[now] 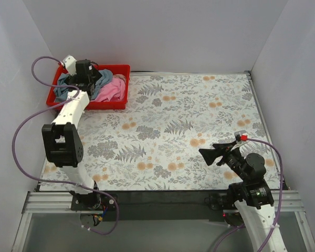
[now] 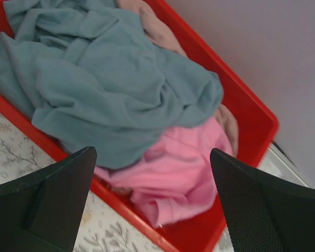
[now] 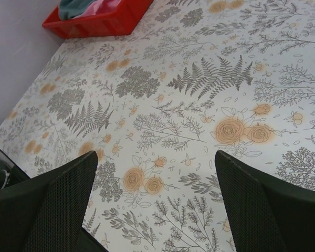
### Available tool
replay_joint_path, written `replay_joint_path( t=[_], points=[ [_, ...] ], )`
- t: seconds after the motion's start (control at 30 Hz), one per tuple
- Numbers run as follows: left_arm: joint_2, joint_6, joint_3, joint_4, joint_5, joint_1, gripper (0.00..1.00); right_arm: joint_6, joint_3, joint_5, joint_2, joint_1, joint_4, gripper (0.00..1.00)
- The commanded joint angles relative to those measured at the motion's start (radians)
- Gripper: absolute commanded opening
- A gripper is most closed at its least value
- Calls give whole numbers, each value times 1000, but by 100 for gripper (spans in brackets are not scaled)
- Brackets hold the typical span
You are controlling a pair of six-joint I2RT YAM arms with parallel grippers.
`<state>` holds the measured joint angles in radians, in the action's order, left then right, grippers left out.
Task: Fold and stack the t-shirts
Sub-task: Grab the tshirt from the pile, then move the tshirt to the center of the board
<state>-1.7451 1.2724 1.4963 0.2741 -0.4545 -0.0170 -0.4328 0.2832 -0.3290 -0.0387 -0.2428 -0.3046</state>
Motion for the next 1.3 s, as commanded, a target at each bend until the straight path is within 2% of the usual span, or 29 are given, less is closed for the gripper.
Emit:
replay_joint_path(
  t=[0.0,0.2,0.3,0.33,0.47,0.6,0.7,0.83,1.0,1.03,1.13,1.27],
  points=[
    [-131,-80,109,-44,-148,15,89,0,-6,-54,-35,-6,48,98],
    [-365,-123,243,-69,-188,61,89,11,-12,-91,-107,-6,47,98],
    [-445,-160,301,-75,-196,63,82,17,-15,-113,-122,-7,42,98],
    [-456,-165,317,-75,-194,63,75,17,-16,-119,-124,-6,41,98],
    [-427,-182,312,-98,-149,63,0,16,-12,-116,-101,-6,35,98],
    [-338,-267,358,-105,-136,39,0,16,8,-99,-86,-6,13,98],
    [-280,-377,401,-104,-81,-40,0,28,53,-64,-82,-7,-22,98],
    [-144,-476,415,-96,25,-212,0,72,149,8,-102,-6,-60,99],
    [-2,-443,439,-82,223,-405,0,149,283,68,-148,-6,-119,98],
    [19,-433,452,-84,316,-460,0,175,327,85,-153,-6,-125,98],
    [88,-427,473,-87,414,-558,0,212,413,126,-167,-6,-155,98],
    [200,-438,412,-88,513,-598,0,267,499,177,-185,-6,-211,98]
  ],
)
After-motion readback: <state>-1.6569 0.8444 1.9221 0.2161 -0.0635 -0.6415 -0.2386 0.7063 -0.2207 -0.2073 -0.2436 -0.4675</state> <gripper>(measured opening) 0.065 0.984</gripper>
